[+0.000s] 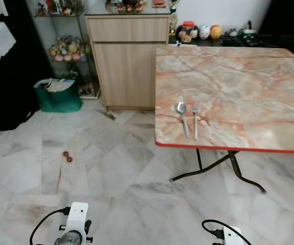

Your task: Setting the table

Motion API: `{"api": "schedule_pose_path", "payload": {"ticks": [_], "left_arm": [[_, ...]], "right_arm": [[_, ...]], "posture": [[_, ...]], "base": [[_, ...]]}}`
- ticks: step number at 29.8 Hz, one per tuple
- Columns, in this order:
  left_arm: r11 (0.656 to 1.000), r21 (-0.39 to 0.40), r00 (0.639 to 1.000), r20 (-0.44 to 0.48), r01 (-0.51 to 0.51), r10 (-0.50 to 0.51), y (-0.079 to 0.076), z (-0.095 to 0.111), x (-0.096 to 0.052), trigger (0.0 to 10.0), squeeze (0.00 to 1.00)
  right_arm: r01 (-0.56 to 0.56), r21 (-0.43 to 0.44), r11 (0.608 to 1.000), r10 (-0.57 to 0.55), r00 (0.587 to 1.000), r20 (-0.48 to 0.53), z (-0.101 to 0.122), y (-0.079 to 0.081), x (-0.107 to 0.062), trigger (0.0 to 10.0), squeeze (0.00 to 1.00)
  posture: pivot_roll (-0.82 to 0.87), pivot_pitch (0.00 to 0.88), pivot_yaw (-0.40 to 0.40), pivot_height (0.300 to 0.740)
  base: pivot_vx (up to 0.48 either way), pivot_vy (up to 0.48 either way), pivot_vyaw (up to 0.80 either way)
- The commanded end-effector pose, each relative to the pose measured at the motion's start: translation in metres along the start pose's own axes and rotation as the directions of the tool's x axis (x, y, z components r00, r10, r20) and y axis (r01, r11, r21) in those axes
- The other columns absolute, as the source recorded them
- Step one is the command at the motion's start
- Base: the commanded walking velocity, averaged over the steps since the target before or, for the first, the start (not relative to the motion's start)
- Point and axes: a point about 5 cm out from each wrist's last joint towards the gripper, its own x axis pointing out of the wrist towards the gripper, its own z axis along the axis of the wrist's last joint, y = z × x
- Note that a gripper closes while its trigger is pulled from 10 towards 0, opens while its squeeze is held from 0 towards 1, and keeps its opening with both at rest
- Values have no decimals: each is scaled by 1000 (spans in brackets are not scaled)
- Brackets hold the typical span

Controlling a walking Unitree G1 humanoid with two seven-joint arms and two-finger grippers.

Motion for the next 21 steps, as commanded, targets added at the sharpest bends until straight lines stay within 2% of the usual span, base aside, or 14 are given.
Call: {"api": "schedule_pose_path", "payload": {"ticks": [1, 7, 21], "left_arm": [[1000, -10, 1000, -21, -14, 14, 2, -4, -1, 10000, 0], [1000, -3, 1000, -24, -19, 19, 2, -5, -1, 10000, 0], [1000, -9, 1000, -8, -6, 6, 1, -3, -1, 10000, 0]], "right_arm": [[3, 11, 1000, -3, 1000, 6, 2, 0, 0, 10000, 0], [2, 10, 1000, -3, 1000, 6, 2, 0, 0, 10000, 0], [5, 15, 1000, -5, 1000, 6, 1, 0, 0, 10000, 0]], "posture": [[64, 0, -16, 740], [64, 0, -16, 740], [61, 0, -14, 740]], "base": [[390, 0, 0], [379, 0, 0], [0, 0, 0]]}}
